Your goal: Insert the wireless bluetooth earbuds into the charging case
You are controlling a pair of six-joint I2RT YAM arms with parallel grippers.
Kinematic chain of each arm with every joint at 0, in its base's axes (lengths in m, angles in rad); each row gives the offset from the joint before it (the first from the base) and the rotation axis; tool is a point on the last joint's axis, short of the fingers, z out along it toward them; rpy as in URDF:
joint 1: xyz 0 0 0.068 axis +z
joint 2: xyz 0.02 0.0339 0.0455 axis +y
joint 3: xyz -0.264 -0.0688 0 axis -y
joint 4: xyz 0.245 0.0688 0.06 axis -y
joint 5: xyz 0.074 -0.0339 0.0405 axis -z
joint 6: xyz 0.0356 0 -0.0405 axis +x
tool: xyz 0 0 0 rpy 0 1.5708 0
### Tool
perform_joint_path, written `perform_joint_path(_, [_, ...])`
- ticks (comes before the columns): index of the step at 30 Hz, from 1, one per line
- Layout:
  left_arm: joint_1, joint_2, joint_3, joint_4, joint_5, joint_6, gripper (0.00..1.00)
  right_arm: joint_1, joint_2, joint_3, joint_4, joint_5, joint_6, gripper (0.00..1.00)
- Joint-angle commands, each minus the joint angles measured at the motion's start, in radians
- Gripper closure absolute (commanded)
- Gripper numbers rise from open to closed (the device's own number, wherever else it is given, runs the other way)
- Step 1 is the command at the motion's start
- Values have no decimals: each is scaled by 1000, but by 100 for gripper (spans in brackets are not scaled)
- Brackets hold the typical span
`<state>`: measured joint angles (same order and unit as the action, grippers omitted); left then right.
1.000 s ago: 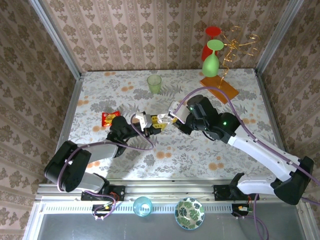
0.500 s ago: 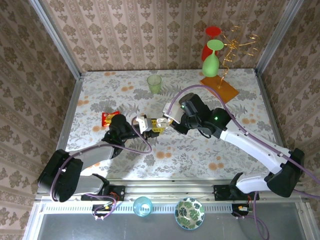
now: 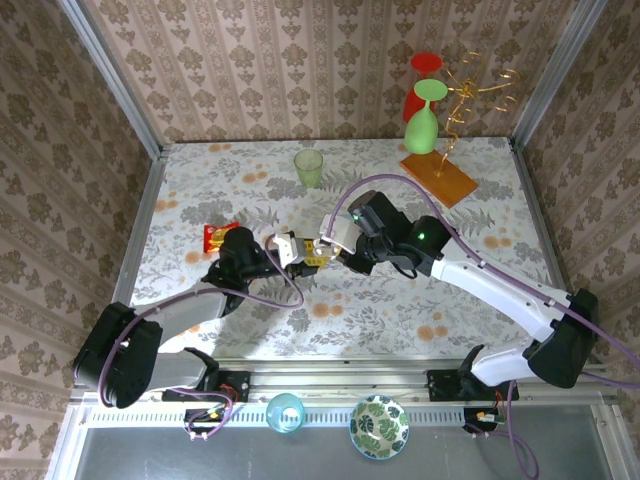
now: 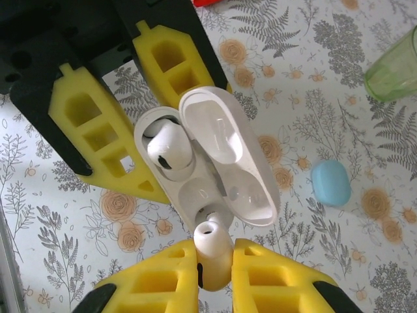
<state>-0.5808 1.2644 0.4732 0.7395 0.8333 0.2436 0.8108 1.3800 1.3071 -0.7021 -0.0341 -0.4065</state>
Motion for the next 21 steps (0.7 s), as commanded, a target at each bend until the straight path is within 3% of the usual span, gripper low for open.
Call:
perform_joint_path(1, [10, -30, 24, -4, -2, 39, 93, 10, 5, 42, -48, 0, -23, 87])
perform_joint_path(21, [-7, -46, 7, 19, 26, 44, 93, 31, 116, 127, -139, 13, -80, 86])
